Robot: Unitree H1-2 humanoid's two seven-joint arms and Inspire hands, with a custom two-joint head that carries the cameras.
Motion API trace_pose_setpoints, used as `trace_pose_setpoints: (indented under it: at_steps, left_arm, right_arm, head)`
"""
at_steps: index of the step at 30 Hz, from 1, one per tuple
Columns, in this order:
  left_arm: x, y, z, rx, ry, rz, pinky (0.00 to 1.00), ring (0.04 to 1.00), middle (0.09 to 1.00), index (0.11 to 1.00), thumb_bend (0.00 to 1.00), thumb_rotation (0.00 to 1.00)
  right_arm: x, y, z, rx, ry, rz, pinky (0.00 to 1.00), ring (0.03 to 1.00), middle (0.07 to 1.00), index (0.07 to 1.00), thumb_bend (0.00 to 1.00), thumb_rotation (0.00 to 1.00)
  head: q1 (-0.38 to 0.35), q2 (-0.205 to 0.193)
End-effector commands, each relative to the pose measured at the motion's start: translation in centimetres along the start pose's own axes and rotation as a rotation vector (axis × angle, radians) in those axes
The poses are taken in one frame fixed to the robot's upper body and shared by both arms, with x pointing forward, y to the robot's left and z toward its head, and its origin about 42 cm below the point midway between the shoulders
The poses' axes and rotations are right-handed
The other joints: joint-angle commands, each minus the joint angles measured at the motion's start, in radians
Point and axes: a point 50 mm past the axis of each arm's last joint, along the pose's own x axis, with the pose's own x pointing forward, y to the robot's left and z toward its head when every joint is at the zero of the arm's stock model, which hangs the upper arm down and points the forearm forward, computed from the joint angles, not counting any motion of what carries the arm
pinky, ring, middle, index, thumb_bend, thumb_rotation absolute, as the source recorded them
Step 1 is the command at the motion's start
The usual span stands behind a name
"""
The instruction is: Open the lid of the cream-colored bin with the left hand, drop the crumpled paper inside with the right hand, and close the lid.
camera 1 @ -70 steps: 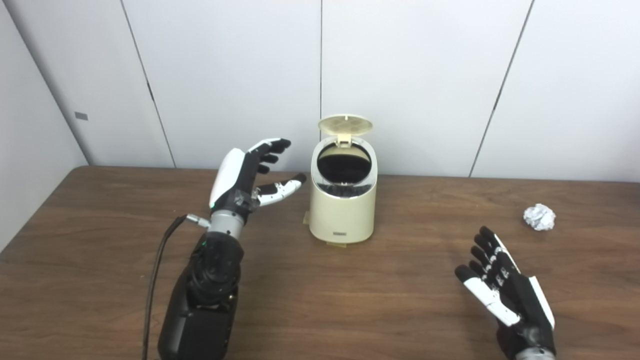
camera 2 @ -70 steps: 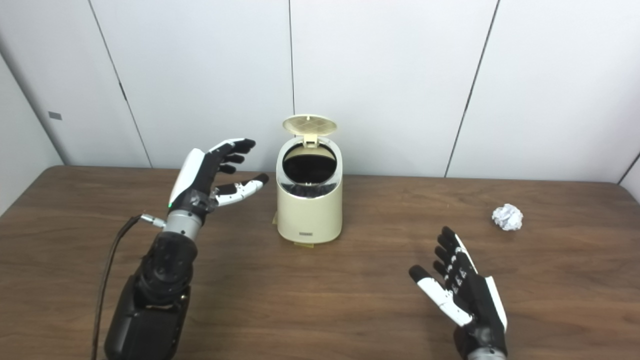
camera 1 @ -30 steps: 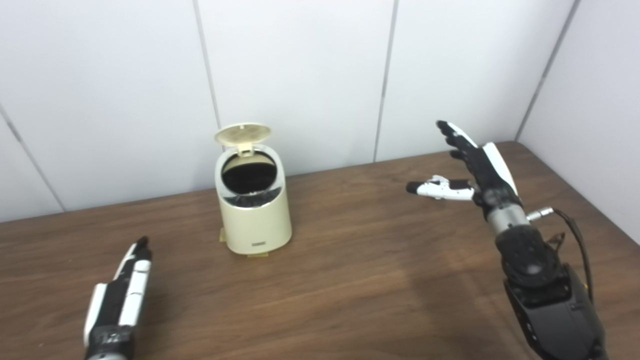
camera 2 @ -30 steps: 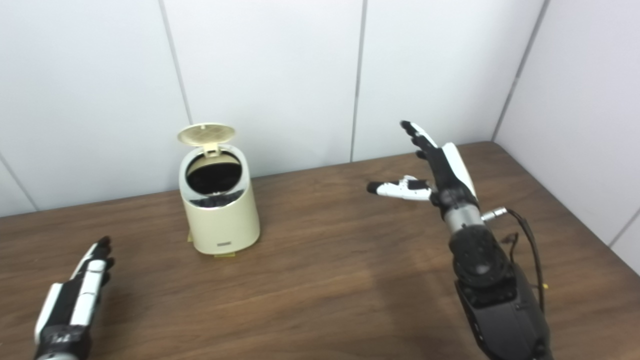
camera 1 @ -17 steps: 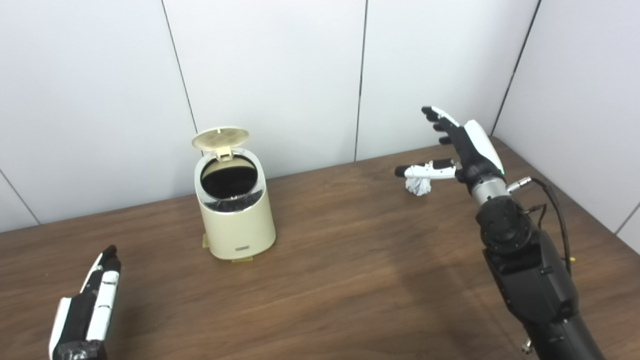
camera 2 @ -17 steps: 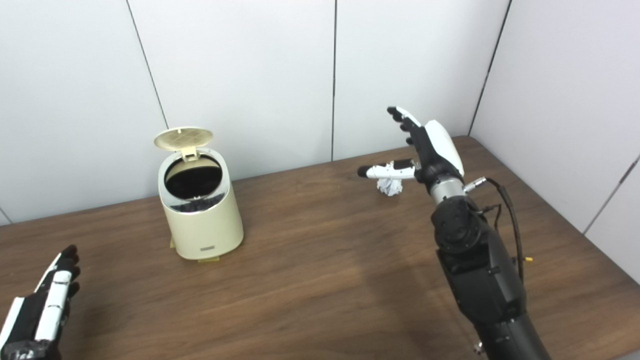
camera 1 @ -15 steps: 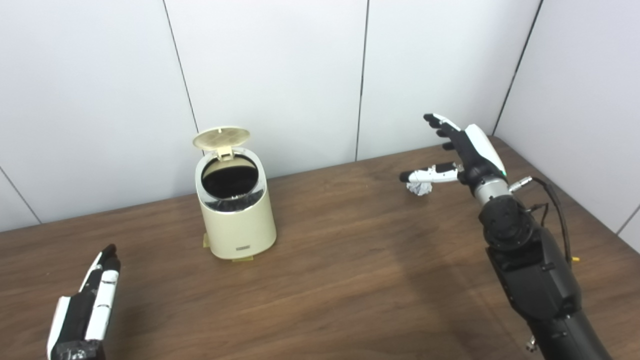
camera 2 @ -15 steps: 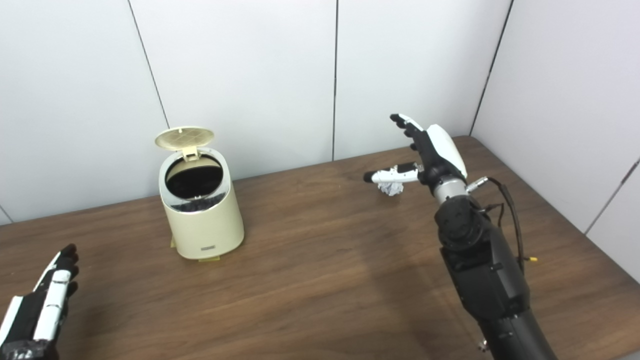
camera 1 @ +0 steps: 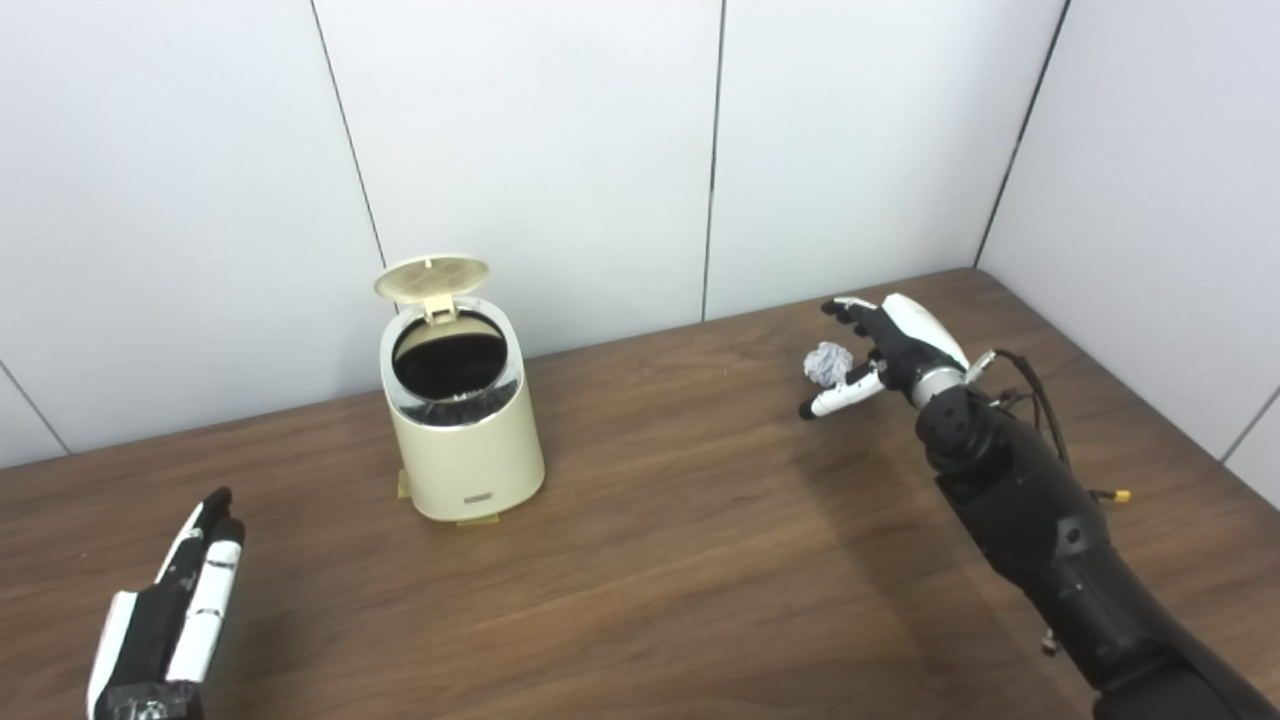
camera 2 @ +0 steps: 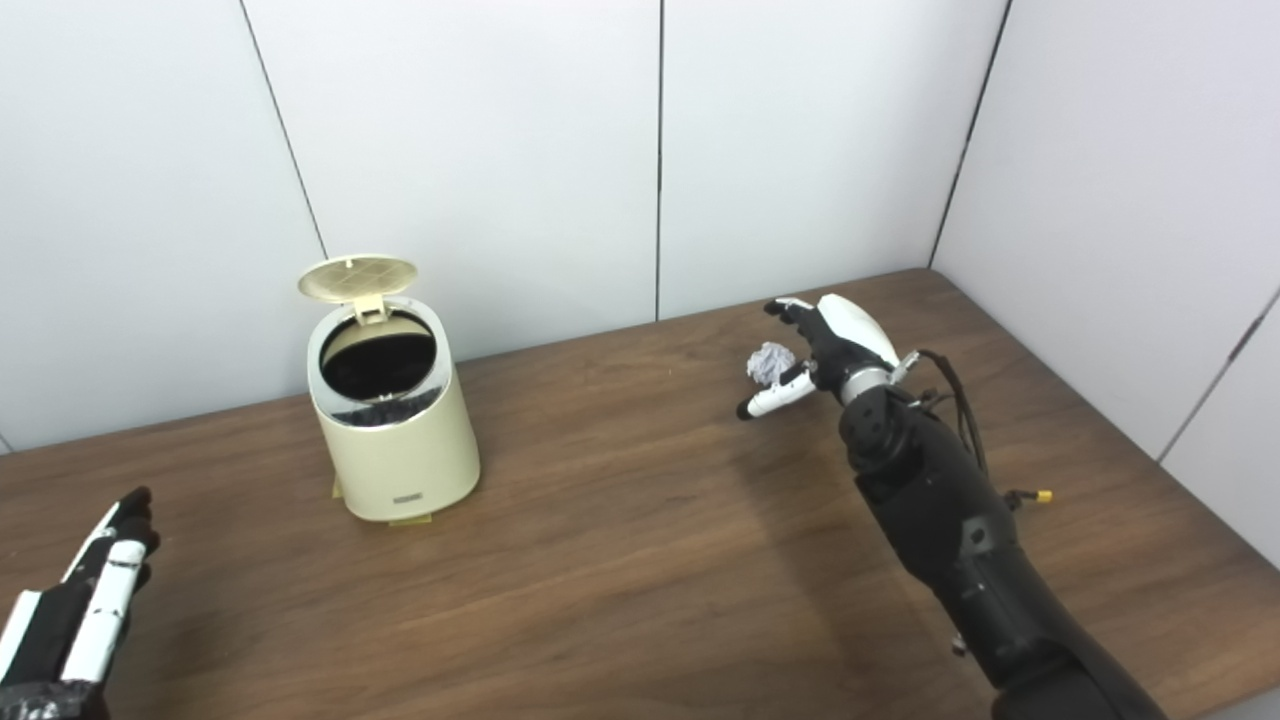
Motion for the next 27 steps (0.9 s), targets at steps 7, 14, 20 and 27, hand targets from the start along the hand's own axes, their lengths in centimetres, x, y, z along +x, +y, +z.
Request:
trace_pose_setpoints:
  at_steps: [7,14,20,27]
  left_arm:
    - [-0.2,0.4,1.6,0.073,-0.051,0.017,1.00,0.971,0.963,0.997,0.49,0.81]
    - [-0.6,0.3,1.7,0.086,-0.050,0.015,0.99,0.966,0.961,0.997,0.48,0.78]
    - [-0.7,0.1,1.8,0.089,-0.054,0.020,0.98,0.946,0.955,0.994,0.49,0.76]
    - [-0.5,0.1,2.0,0.088,-0.058,0.018,1.00,0.990,0.978,1.000,0.50,0.78]
  right_arm:
    - [2.2,-4.1,2.9,-0.025,-0.095,-0.129,0.74,0.877,0.886,0.843,0.90,0.15]
    - [2.7,-4.8,2.9,-0.035,-0.099,-0.139,0.73,0.871,0.869,0.824,0.90,0.14]
    - [2.6,-5.1,2.3,-0.072,-0.100,-0.131,0.66,0.815,0.833,0.799,0.89,0.15]
    - [2.8,-5.1,1.1,-0.073,-0.085,-0.098,0.64,0.764,0.821,0.781,0.88,0.17]
  head:
    - [0.009,0.002]
    - [0.019,0.009]
    - [0.019,0.017]
    - [0.019,0.022]
